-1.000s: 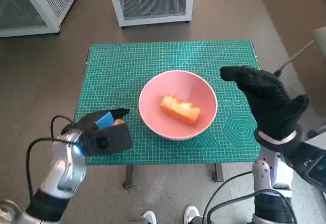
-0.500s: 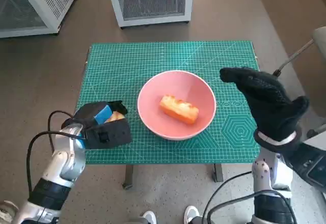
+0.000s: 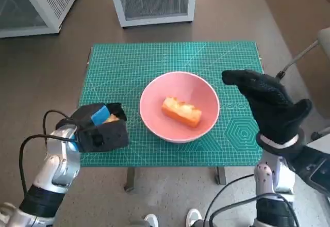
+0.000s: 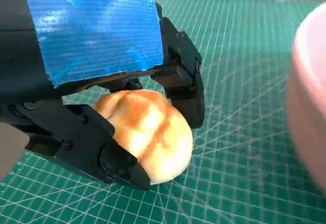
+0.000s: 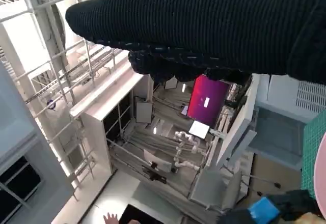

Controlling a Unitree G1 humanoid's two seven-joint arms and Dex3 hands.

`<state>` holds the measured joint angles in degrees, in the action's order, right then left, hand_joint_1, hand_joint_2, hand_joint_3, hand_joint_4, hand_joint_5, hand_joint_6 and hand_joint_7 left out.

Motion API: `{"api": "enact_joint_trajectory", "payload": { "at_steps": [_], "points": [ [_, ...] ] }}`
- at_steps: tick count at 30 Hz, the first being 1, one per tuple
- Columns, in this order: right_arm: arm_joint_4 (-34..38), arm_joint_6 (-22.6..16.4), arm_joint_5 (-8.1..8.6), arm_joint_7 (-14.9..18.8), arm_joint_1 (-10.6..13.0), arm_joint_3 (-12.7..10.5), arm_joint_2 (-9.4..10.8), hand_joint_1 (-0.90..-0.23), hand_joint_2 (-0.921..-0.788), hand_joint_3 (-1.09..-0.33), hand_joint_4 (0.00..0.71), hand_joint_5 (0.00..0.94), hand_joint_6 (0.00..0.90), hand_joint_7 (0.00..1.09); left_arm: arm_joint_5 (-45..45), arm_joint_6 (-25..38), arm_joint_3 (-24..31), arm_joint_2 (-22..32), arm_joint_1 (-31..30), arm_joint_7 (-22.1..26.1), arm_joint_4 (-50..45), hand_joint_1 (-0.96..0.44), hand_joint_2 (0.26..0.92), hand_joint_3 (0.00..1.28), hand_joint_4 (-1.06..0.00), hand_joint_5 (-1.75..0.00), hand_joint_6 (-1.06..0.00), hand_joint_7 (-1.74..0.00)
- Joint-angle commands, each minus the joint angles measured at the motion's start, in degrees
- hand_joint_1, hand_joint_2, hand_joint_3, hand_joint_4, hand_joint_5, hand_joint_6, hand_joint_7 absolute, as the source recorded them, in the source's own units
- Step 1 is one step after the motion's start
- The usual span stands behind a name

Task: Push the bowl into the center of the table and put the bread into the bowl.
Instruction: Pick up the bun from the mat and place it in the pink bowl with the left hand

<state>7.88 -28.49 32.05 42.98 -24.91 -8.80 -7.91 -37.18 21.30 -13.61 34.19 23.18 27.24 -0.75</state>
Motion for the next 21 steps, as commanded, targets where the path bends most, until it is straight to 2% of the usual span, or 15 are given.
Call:
{"api": "enact_joint_trajectory", "payload": {
  "at_steps": [1,8,14,21],
  "points": [
    [1.30,0.09,0.25,0.74,0.45,-0.20,0.27,-0.523,-0.921,-0.503,0.357,0.000,0.031,0.62,0.45,1.54,2.62,0.37,0.15,0.83,-8.65,0.00,0.887,0.06,-0.78,-1.06,-0.69,-1.12],
    [1.88,0.10,0.17,1.10,0.12,0.00,0.59,-0.521,-0.921,-0.503,0.357,0.000,0.040,0.63,0.78,1.11,3.90,-1.54,1.96,0.12,-15.81,0.00,0.885,0.05,-0.79,-1.04,-0.70,-1.11],
    [2.18,-0.06,-0.08,1.27,-0.04,0.15,0.69,-0.520,-0.921,-0.507,0.357,0.000,0.042,0.63,-0.29,-0.80,1.86,-3.98,4.77,-0.97,-19.00,0.00,0.884,0.05,-0.80,-1.06,-0.71,-1.09],
    [2.20,-0.19,-0.25,1.30,-0.03,0.05,0.64,-0.520,-0.921,-0.511,0.355,0.000,0.035,0.64,0.14,-7.63,-1.66,-6.52,8.63,-2.52,-17.11,0.00,0.886,0.05,-0.82,-1.01,-0.68,-1.13]
  ]
}}
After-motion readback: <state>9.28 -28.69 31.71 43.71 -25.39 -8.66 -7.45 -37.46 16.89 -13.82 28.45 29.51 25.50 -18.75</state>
